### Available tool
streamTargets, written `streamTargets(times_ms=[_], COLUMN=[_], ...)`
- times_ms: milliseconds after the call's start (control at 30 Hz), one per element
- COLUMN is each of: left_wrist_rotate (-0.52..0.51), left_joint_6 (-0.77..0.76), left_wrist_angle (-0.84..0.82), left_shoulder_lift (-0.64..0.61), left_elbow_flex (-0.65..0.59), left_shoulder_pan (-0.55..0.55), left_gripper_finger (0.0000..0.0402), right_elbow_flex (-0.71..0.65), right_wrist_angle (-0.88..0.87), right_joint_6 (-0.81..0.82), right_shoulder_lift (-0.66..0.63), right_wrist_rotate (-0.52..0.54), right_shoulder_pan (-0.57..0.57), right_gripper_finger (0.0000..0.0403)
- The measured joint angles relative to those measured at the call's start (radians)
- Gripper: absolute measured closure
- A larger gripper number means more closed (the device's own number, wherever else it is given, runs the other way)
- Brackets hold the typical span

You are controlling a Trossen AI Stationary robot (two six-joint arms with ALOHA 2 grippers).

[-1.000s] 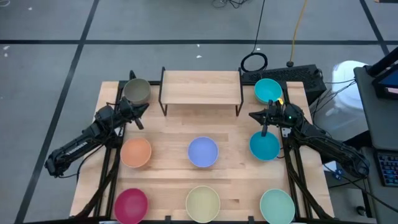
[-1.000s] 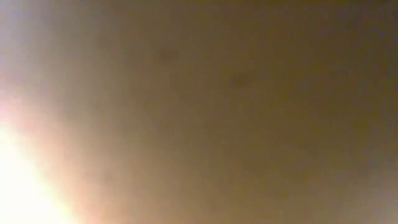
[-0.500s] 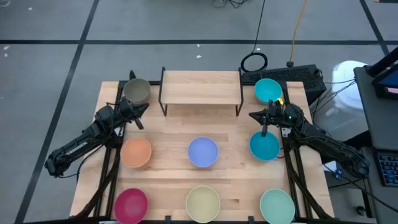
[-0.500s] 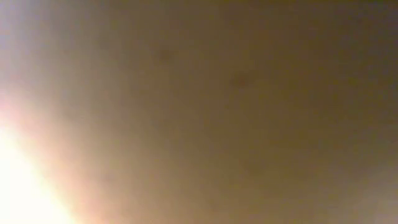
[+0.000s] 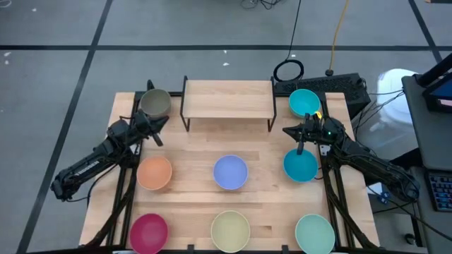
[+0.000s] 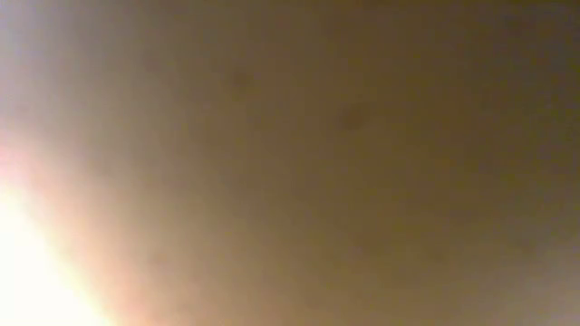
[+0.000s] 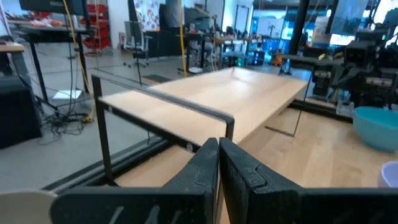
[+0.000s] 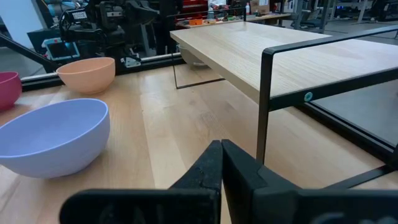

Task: Place and stack bowls onto a shelf
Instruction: Put the purple bowl on the shelf

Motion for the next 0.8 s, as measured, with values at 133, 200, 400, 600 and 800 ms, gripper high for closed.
streamTargets(times_ms=[133, 200, 400, 600, 800], left_wrist_rotate=[0.000, 0.000, 0.000, 0.001, 0.001], left_joint_6=[-0.010, 0.002, -0.040, -0.060, -0.061], left_wrist_angle=[-0.076, -0.166, -0.477, -0.529, -0.745], left_shoulder_lift=[0.000, 0.003, 0.077, 0.197, 0.365], left_elbow_flex=[0.054, 0.122, 0.399, 0.627, 0.887], left_shoulder_pan=[0.000, 0.000, 0.000, 0.000, 0.000], left_gripper_finger=[0.0382, 0.0382, 0.0382, 0.0382, 0.0382], right_elbow_flex=[0.000, 0.000, 0.000, 0.000, 0.000], right_wrist_angle=[0.000, 0.000, 0.000, 0.000, 0.000], right_joint_6=[0.000, 0.000, 0.000, 0.000, 0.000], right_shoulder_lift=[0.000, 0.000, 0.000, 0.000, 0.000], right_wrist_rotate=[0.000, 0.000, 0.000, 0.000, 0.000], right_shoulder_pan=[0.000, 0.000, 0.000, 0.000, 0.000], right_gripper_finger=[0.0403, 0.0403, 0.0403, 0.0403, 0.0403])
